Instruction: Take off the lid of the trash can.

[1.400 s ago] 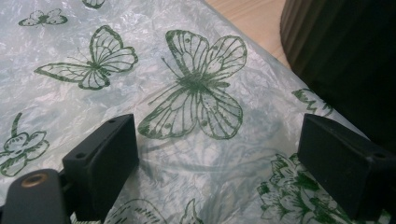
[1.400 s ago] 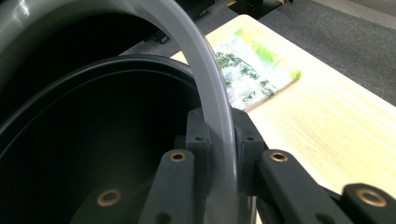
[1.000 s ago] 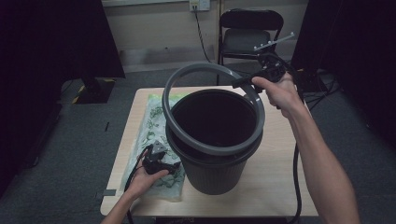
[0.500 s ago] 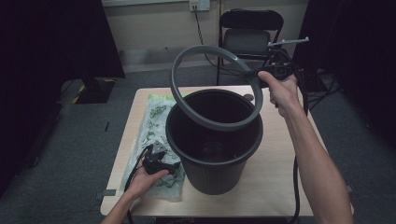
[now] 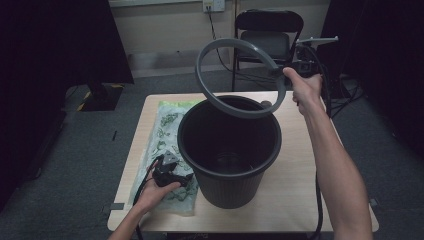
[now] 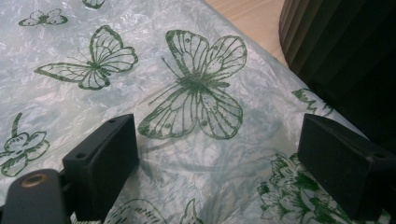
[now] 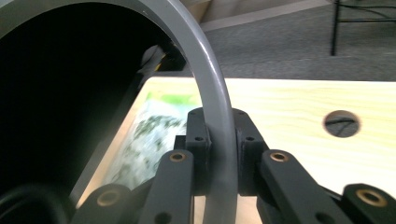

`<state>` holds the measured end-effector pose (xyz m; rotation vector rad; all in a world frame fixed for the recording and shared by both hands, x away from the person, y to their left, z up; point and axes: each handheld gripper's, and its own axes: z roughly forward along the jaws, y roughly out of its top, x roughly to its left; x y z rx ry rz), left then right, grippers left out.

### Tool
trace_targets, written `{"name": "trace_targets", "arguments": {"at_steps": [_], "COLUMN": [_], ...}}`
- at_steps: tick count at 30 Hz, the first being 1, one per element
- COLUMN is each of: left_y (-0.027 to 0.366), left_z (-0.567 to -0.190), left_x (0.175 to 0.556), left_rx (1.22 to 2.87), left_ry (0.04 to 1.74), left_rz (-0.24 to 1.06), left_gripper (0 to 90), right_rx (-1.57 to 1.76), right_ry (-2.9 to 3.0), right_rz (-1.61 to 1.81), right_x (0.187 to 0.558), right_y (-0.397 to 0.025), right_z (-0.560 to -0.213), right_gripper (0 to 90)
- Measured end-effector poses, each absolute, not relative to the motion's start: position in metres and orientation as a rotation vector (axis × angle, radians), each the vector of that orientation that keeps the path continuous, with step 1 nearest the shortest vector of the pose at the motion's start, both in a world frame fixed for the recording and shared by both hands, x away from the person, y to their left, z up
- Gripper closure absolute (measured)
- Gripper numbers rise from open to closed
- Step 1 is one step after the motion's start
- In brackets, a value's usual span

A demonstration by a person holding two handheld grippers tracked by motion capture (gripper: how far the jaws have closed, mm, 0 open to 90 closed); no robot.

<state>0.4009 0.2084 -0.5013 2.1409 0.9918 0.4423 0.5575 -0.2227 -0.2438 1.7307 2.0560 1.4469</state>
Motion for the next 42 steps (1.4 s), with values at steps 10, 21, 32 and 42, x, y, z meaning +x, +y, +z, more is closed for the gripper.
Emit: {"name": "trace_targets", "arguments": {"at_steps": [10, 21, 32, 42], "left_y": [0.208, 0.209, 0.209, 0.208], "left_z": [-0.501, -0.501, -0.501, -0.501], "left_x": [0.401, 0.401, 0.401, 0.401], "left_rx": [2.14, 2.139, 2.139, 2.14], "left_ry": [0.992, 0.99, 0.989, 0.993], "left_rz": [0.442, 0.446, 0.446, 0.443], "left_gripper": [11.5, 11.5, 11.5, 11.5], "right_rx": [1.908, 2.015, 2.027, 2.056], "right_ry": [1.895, 1.81, 1.808, 1.827], "right_rz": [1.374, 1.184, 1.034, 0.921], "right_x": [0.586, 0.603, 0.587, 0.57], "right_y": [-0.248, -0.273, -0.293, -0.314], "right_z": [-0.254, -0.281, -0.337, -0.396], "right_gripper": [80.5, 80.5, 80.5, 80.5]}}
